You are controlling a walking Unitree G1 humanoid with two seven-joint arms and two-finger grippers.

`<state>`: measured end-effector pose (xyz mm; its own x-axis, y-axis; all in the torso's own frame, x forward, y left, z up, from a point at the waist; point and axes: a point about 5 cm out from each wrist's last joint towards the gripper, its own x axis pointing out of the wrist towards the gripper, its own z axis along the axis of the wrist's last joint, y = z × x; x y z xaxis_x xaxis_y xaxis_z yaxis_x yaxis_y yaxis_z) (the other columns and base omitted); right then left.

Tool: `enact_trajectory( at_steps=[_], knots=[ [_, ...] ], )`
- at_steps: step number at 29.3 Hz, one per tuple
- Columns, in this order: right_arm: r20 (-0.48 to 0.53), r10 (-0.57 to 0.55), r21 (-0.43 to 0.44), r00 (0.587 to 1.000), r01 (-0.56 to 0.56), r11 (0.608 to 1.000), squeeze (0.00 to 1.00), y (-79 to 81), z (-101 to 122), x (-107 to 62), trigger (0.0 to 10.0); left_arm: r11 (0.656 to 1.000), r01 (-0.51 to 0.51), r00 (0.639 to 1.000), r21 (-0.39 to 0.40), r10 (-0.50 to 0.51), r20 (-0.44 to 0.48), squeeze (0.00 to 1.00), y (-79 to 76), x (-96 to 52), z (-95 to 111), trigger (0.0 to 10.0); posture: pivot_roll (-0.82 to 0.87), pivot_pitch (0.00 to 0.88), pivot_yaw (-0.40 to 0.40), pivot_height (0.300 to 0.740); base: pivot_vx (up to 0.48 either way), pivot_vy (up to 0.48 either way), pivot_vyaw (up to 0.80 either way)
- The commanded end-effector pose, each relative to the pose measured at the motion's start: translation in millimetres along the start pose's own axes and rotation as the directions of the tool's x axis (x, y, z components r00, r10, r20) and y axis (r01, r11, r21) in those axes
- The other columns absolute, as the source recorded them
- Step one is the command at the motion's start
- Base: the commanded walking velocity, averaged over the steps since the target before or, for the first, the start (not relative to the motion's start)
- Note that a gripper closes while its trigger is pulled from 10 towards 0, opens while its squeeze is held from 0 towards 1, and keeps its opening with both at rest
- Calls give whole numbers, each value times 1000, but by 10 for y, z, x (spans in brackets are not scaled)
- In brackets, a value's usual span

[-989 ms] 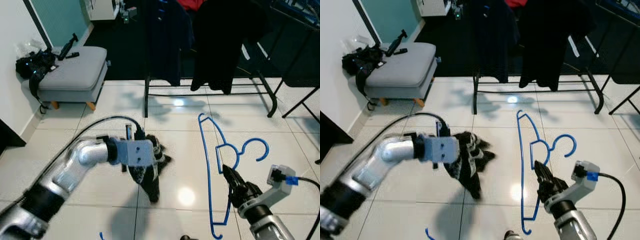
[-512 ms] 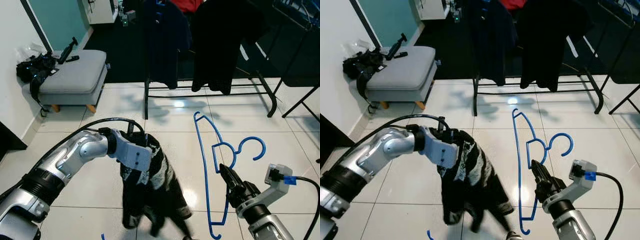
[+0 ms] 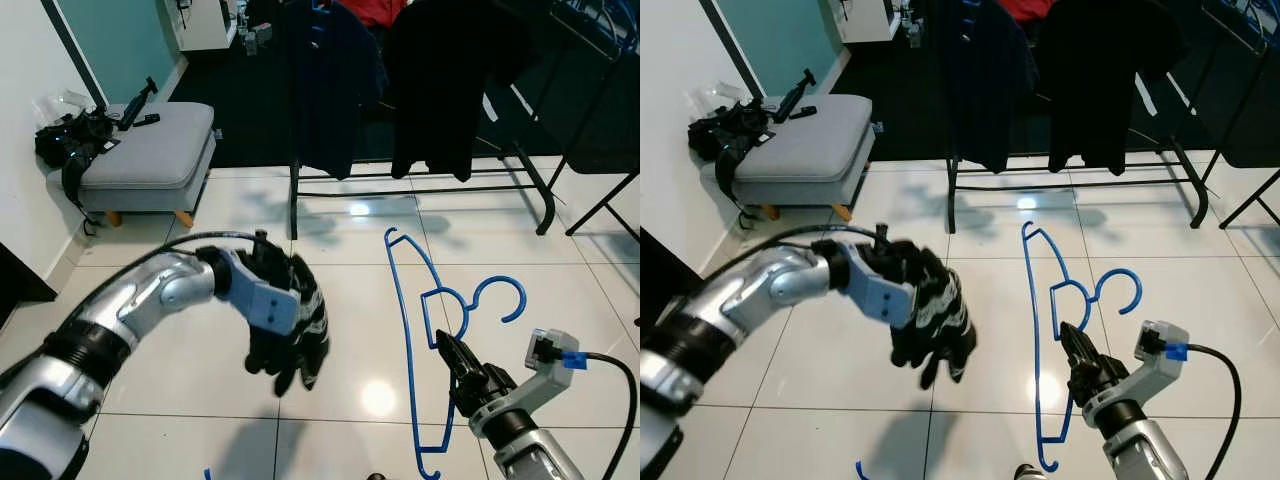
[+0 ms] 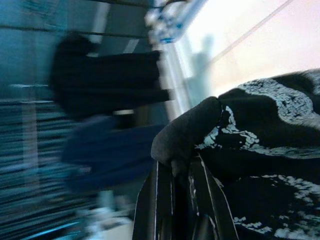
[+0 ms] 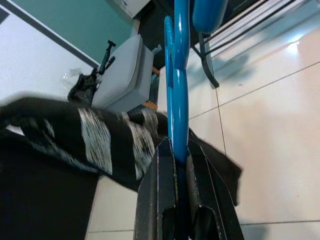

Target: Hang hanger

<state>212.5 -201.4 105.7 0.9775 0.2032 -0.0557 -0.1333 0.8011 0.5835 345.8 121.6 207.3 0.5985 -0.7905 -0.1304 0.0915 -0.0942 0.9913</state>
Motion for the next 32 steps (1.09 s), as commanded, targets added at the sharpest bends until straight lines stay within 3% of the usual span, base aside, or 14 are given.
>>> enact_trajectory(
  at_steps=[1, 5, 6, 10, 13, 15, 17, 19, 21, 23, 25, 27, 29, 32],
  knots=[
    [-25, -4, 5, 1000, 4, 1000, 0, -10, -44, -11, 10000, 999, -13, 1000, 44, 13, 4, 0, 8, -43, -23, 10000, -88, 141, 91, 740, 0, 0, 0],
    [-42, -5, -4, 999, 5, 1000, 0, -12, -55, -6, 10000, 993, -46, 999, 106, 44, 19, 0, 47, -40, -24, 10000, -90, 140, 88, 740, 0, 0, 0],
    [-106, 26, -75, 994, -34, 997, 0, -2, -76, 20, 10000, 987, -26, 998, 161, 16, 61, 0, 30, -37, -7, 10000, -81, 134, 84, 740, 0, 0, 0],
    [-106, 26, -75, 994, -34, 997, 0, -2, -76, 20, 10000, 987, -26, 998, 161, 16, 61, 0, 30, -37, -7, 10000, -81, 134, 84, 740, 0, 0, 0],
    [-194, 14, -250, 981, -63, 966, 0, -76, -10, 77, 10000, 972, 96, 984, 216, -126, 128, 0, -6, -80, -4, 10000, -57, 134, 79, 740, 0, 0, 0],
    [-194, 14, -250, 981, -63, 966, 0, -76, -10, 77, 10000, 972, 96, 984, 216, -126, 128, 0, -6, -80, -4, 10000, -57, 134, 79, 740, 0, 0, 0],
    [-177, -17, -322, 984, -42, 946, 0, -133, 110, 113, 10000, 968, 184, 965, 169, -211, 156, 0, -7, -124, -1, 10000, -56, 132, 80, 740, 0, 0, 0],
    [-85, -61, -388, 995, 23, 922, 0, -201, 387, 165, 10000, 951, 310, 926, 10, -305, 222, 0, 27, -164, 3, 10000, -59, 132, 87, 740, 0, 0, 0],
    [-85, -61, -388, 995, 23, 922, 0, -201, 387, 165, 10000, 951, 310, 926, 10, -305, 222, 0, 27, -164, 3, 10000, -59, 132, 87, 740, 0, 0, 0],
    [-78, -41, -432, 996, 3, 902, 0, -192, 507, 148, 10000, 908, 410, 893, -90, -379, 241, 0, 52, -161, -20, 10000, -66, 132, 89, 740, 0, 0, 0],
    [-78, -41, -432, 996, 3, 902, 0, -192, 507, 148, 10000, 908, 410, 893, -90, -379, 241, 0, 52, -161, -20, 10000, -66, 132, 89, 740, 0, 0, 0],
    [-109, -16, -456, 994, -36, 889, 0, -175, 519, 118, 10000, 874, 475, 866, -106, -443, 230, 0, 33, -177, -48, 10000, -66, 132, 89, 740, 0, 0, 0],
    [-323, 148, -476, 935, -296, 828, 0, -36, 461, -46, 10000, 787, 613, 785, -69, -598, 163, 0, -23, -254, -165, 10000, -65, 128, 100, 740, 0, 0, 0],
    [-424, 216, -452, 880, -412, 791, 0, 27, 422, -127, 10000, 757, 652, 755, -44, -642, 138, 0, -34, -283, -211, 10000, -65, 128, 100, 740, 0, 0, 0]
  ],
)
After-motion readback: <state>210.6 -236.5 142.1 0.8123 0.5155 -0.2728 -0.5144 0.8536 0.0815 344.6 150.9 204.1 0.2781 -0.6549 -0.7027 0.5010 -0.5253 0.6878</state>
